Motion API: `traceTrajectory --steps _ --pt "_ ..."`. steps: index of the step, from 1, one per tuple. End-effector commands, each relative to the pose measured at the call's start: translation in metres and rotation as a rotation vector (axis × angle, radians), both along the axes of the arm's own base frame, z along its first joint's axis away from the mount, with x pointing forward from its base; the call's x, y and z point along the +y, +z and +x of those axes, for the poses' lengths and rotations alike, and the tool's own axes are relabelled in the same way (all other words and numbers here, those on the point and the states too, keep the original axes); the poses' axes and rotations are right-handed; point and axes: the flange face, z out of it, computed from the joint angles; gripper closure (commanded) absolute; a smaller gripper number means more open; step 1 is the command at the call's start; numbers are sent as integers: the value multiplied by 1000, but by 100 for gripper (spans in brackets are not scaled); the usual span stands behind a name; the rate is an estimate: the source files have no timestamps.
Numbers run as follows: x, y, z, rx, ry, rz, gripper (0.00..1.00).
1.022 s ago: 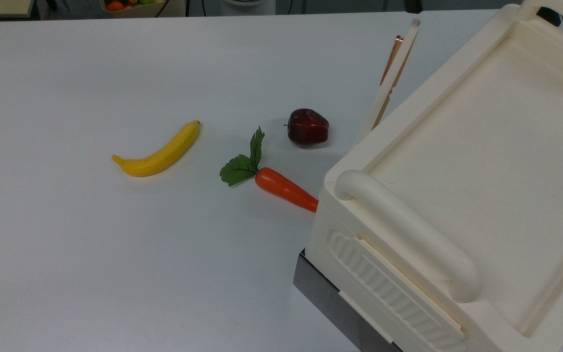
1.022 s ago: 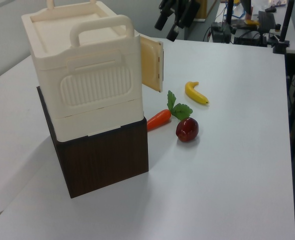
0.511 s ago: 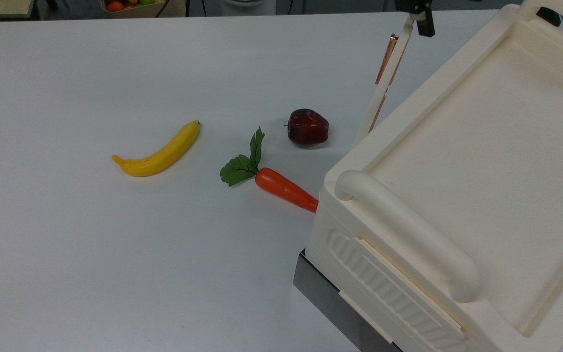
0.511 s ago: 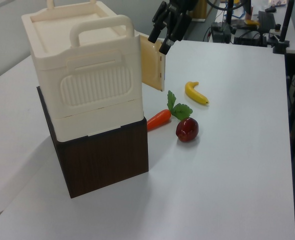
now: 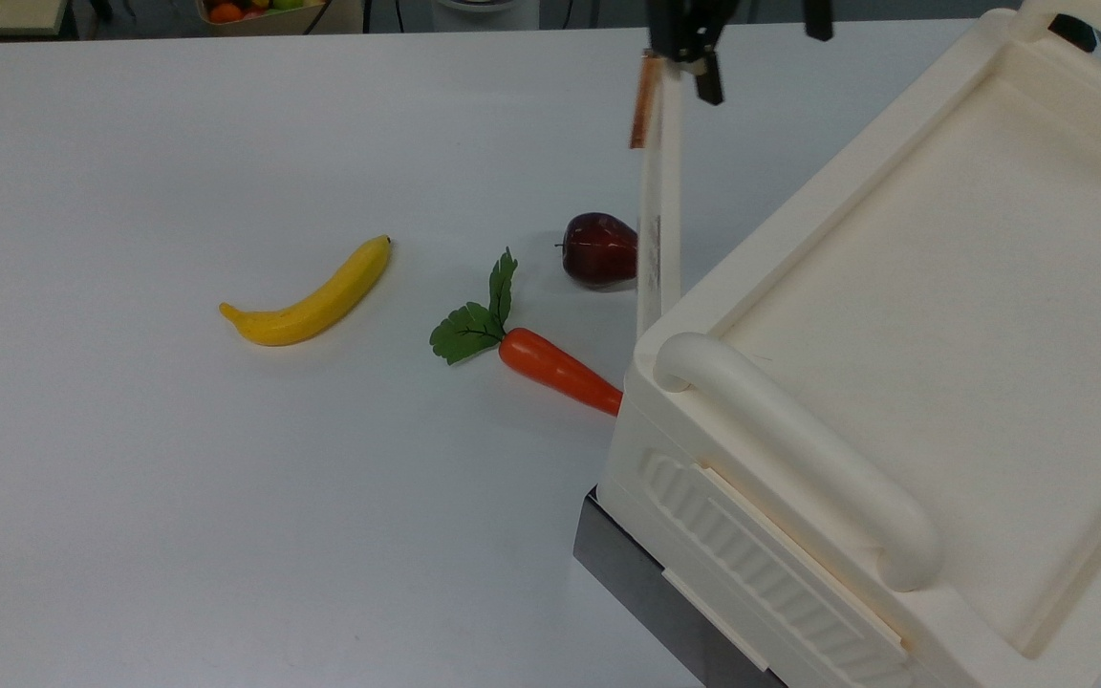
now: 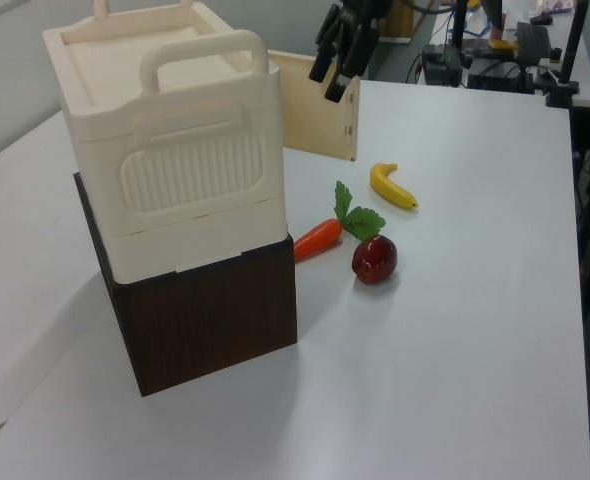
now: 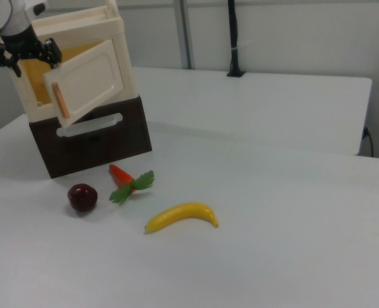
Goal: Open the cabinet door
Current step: 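Pull the door edge outward, swinging the door away from the cabinet, then continue swinging the door open toward the banana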
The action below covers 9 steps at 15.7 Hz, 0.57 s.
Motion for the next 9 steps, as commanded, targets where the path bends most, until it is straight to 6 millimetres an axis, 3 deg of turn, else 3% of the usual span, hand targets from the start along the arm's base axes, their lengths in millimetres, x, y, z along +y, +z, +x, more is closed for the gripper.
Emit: traceTrajectory --steps 1,5,9 --pt "-42 9 -3 26 -63 -55 0" --pt "-97 11 11 21 -160 -73 0" --pt "-137 14 15 25 -224 -100 0"
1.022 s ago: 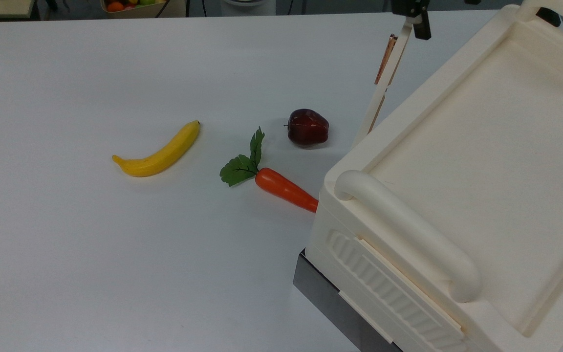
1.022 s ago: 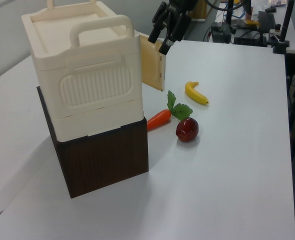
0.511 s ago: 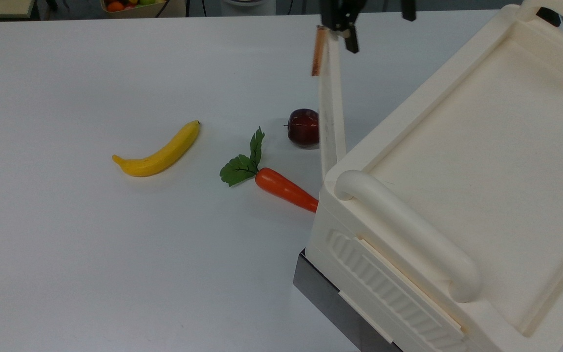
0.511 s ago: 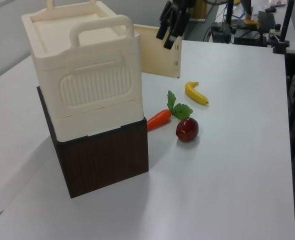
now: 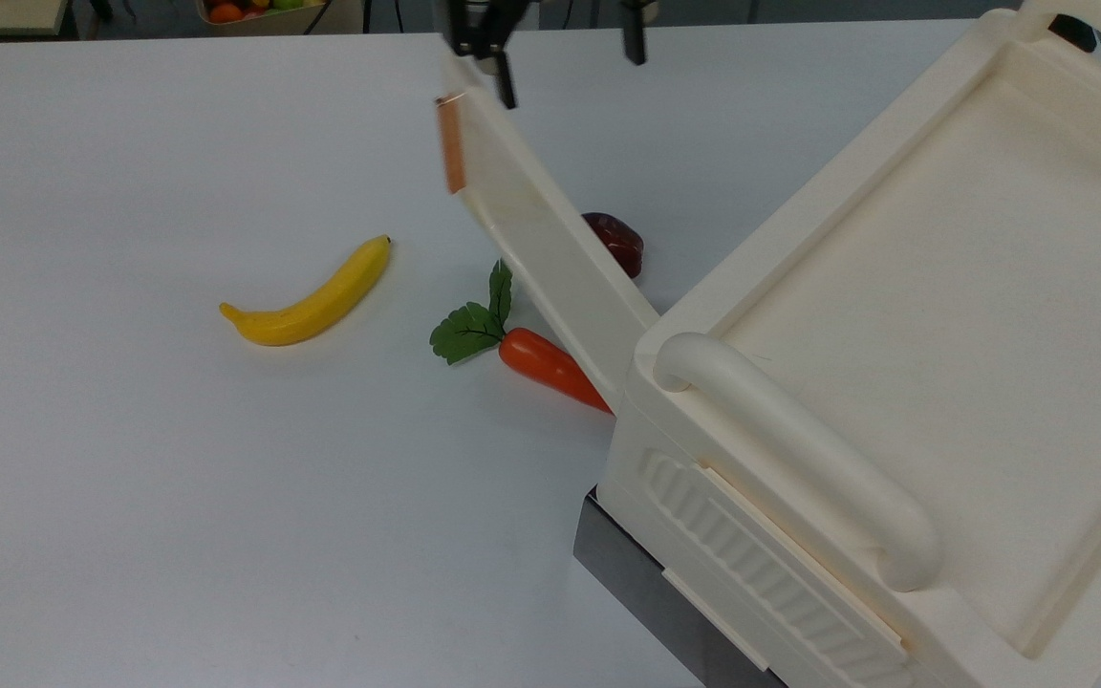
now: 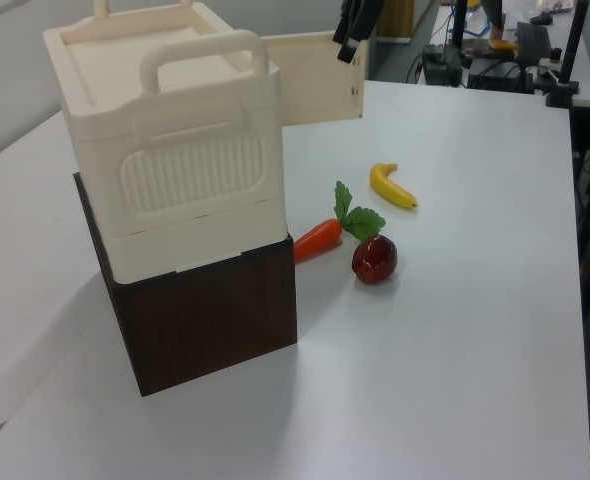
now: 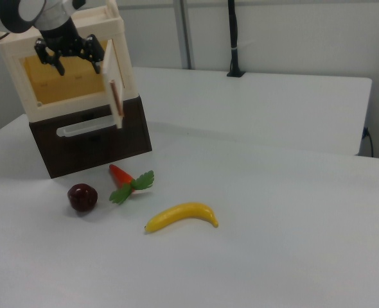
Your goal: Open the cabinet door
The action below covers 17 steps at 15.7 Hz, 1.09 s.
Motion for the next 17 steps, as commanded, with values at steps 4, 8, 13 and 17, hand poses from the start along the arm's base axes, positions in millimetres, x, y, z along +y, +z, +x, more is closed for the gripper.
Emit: traceTrajectory --steps 4,8,13,17 --pt "-45 -4 -10 93 -83 -63 0" --pt "-56 -30 -14 209 -248 -108 0" --pt "-89 -59 -24 350 -359 -125 0" --pt "-100 -82 -39 423 -435 -151 0"
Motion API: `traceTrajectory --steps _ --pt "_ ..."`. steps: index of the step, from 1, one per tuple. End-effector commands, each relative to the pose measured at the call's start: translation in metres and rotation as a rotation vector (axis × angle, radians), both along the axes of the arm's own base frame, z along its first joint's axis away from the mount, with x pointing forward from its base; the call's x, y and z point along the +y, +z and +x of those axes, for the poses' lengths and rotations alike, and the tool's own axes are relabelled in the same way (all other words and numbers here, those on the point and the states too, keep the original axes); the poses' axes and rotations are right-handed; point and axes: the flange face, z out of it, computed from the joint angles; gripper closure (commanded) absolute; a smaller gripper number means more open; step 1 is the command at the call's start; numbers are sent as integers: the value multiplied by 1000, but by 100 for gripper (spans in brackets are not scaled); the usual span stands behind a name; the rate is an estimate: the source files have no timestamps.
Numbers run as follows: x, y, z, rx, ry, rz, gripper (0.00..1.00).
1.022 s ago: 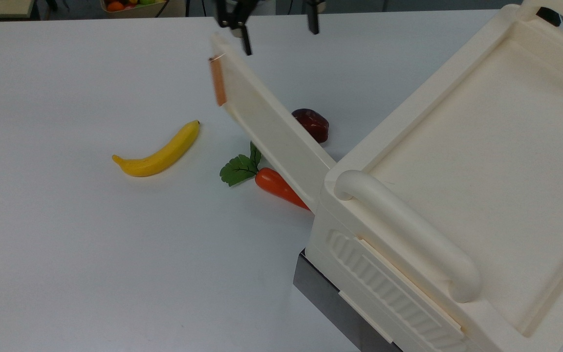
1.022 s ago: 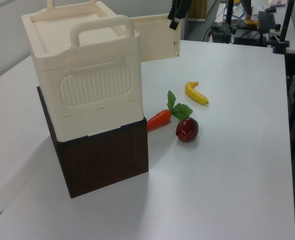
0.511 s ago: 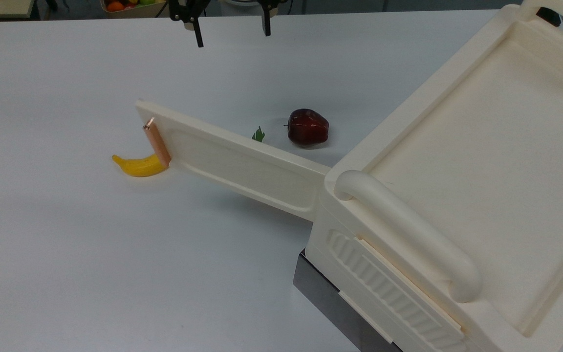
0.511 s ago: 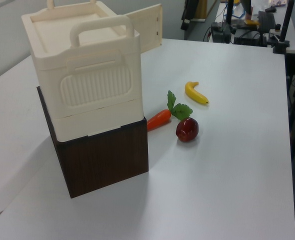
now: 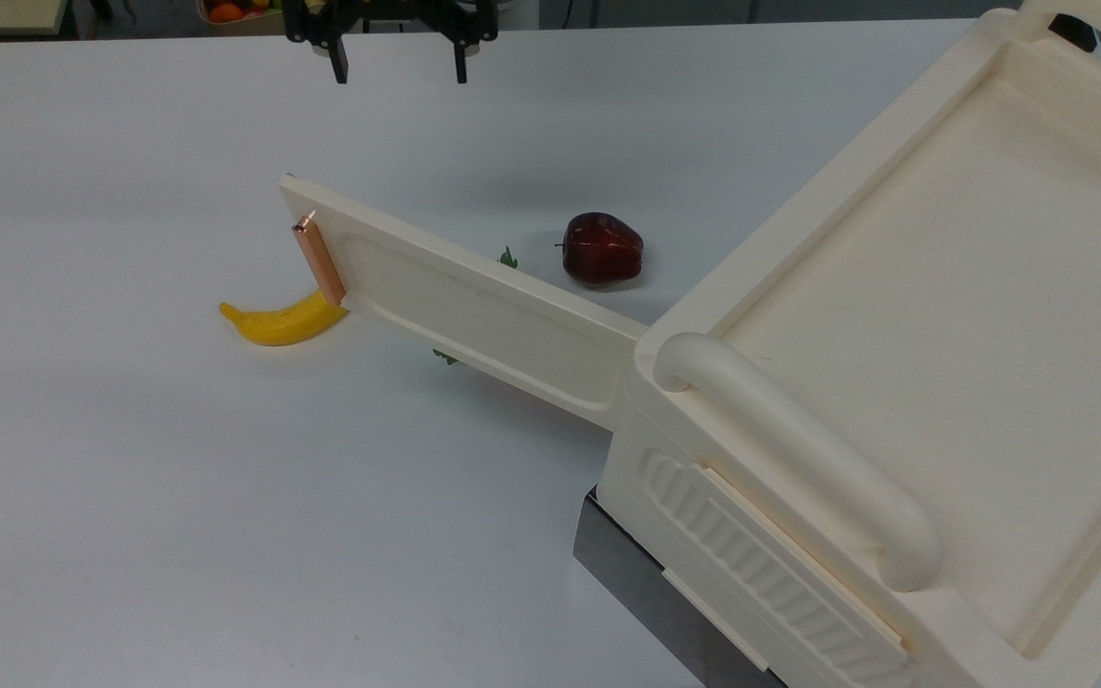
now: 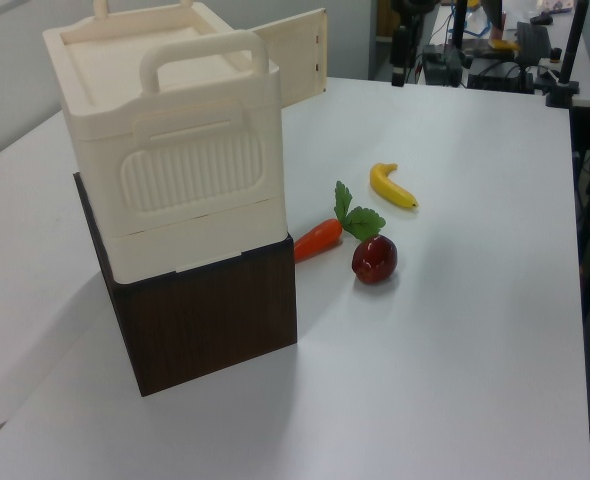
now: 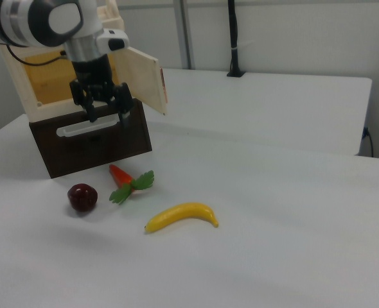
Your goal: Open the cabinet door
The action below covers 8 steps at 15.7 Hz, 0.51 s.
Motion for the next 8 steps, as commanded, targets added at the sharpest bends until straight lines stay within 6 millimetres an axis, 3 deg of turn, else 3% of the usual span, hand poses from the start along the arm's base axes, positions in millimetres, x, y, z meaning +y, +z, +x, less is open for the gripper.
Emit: traceTrajectory --steps 1,8 --pt "-4 -12 -23 45 -58 -42 0" --pt "-8 -12 -27 70 -75 -44 0"
